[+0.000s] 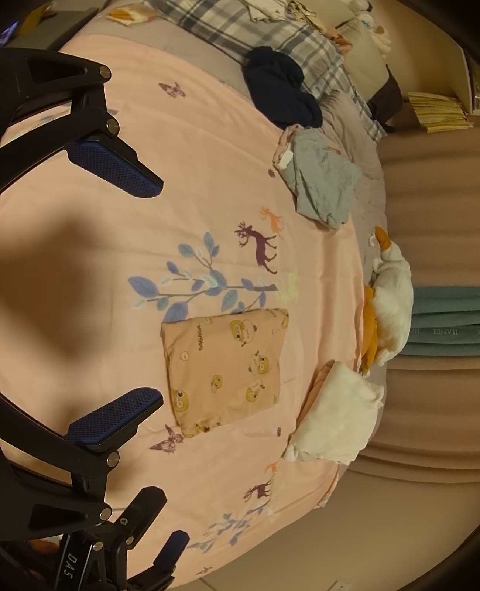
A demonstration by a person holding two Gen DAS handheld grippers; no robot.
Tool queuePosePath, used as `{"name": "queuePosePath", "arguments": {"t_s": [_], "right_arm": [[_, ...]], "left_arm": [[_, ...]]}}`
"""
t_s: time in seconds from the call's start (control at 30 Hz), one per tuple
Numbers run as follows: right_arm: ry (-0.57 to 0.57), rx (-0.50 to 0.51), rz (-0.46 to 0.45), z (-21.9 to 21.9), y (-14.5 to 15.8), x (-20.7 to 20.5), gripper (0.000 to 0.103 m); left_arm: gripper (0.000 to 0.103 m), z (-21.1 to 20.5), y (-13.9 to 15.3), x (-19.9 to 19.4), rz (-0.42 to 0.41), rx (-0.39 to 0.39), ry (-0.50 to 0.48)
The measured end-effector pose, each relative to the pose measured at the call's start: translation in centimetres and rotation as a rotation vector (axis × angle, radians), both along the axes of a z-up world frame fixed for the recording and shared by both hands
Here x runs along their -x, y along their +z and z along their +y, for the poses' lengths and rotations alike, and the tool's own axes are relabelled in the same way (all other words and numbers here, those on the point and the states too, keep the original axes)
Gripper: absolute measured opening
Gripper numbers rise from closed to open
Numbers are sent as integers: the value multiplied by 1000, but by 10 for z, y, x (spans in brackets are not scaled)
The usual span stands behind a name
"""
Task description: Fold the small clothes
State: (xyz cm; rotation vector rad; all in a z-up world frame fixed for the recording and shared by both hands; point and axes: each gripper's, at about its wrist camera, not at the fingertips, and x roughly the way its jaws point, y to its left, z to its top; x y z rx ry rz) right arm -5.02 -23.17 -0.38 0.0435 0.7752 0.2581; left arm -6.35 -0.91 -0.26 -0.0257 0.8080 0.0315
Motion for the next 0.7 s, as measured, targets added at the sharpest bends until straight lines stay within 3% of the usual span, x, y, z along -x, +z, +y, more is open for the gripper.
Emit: {"name": "queuePosePath", "arguments": {"t_s": [0.7], "right_arm": [[6,-1,-9,6,0,5,103]], "left_arm": [[102,0,0,-2,-7,-8,-13]]}}
